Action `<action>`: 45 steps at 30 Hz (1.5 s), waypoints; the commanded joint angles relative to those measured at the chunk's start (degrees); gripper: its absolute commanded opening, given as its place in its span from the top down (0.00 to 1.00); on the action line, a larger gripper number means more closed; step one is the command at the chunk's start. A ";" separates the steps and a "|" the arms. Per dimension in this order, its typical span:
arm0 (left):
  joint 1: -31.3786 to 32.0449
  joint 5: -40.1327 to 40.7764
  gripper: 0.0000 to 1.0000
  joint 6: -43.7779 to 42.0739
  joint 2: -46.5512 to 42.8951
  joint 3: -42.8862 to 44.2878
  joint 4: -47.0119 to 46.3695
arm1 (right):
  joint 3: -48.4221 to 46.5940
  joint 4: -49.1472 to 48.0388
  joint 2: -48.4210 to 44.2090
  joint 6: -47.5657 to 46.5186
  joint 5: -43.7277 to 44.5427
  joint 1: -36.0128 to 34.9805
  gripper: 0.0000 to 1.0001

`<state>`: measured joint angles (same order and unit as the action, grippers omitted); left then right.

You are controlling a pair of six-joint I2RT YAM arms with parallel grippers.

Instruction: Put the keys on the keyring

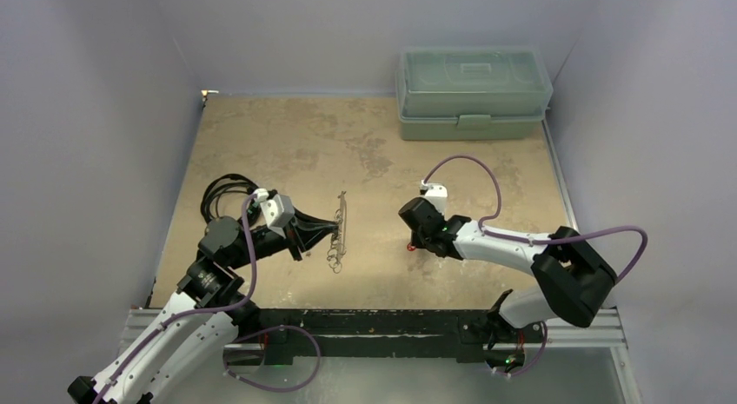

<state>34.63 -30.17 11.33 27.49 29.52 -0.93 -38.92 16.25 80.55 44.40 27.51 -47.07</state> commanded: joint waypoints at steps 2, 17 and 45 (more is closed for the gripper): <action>-0.14 0.44 1.00 -0.52 0.02 2.53 -1.97 | 0.37 -1.02 0.33 -0.19 0.95 0.22 0.74; -0.10 0.33 1.00 -0.50 0.03 2.52 -1.84 | 0.60 0.12 0.19 0.71 1.10 0.22 0.89; -0.09 -0.75 1.00 -0.35 -1.44 1.85 -3.30 | -3.94 -6.66 -17.08 -17.19 -15.12 0.05 1.00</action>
<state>34.63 -30.24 11.33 26.98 29.52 -0.97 -38.65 13.80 68.34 34.26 20.80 -47.00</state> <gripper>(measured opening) 0.005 0.005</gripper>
